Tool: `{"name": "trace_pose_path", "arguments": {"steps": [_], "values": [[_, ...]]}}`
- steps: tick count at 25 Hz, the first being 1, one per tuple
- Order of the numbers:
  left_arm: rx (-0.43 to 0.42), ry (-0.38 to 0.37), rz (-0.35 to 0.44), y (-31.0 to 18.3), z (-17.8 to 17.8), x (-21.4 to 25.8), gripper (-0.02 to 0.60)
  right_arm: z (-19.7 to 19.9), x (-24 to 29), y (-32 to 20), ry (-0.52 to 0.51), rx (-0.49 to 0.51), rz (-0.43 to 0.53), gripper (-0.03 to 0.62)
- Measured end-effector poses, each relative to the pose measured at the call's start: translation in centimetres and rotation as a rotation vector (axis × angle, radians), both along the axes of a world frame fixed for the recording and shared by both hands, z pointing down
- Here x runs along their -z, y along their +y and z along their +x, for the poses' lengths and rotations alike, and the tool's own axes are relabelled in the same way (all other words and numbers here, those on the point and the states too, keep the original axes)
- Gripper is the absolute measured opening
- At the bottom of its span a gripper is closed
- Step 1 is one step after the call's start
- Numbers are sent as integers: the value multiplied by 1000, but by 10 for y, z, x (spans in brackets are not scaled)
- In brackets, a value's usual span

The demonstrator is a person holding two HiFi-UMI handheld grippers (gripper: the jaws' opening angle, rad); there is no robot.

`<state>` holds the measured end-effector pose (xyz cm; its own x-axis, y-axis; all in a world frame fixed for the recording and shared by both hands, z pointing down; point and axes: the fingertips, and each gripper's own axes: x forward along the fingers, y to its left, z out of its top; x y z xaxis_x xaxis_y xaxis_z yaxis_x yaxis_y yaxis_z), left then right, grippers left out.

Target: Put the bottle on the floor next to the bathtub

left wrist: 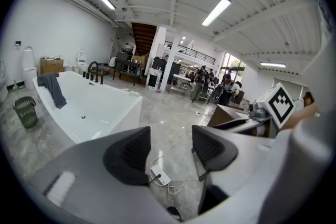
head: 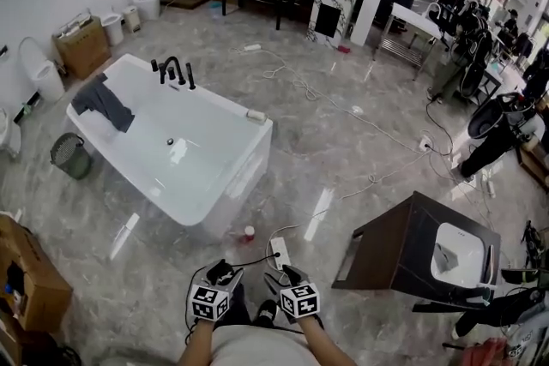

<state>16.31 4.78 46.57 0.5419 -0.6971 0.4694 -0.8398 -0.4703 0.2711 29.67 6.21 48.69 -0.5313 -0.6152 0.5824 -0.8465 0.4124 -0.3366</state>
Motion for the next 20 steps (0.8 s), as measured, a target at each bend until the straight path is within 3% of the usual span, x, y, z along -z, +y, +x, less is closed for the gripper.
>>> {"name": "trace_pose_path", "arguments": {"steps": [15,20], "values": [[-5,-18,41,11,12,7,299,-7,9,11,-3,65,62,252],[8,-25,54,8,10,10,233,-7,12,8,-6,64,72,197]]}}
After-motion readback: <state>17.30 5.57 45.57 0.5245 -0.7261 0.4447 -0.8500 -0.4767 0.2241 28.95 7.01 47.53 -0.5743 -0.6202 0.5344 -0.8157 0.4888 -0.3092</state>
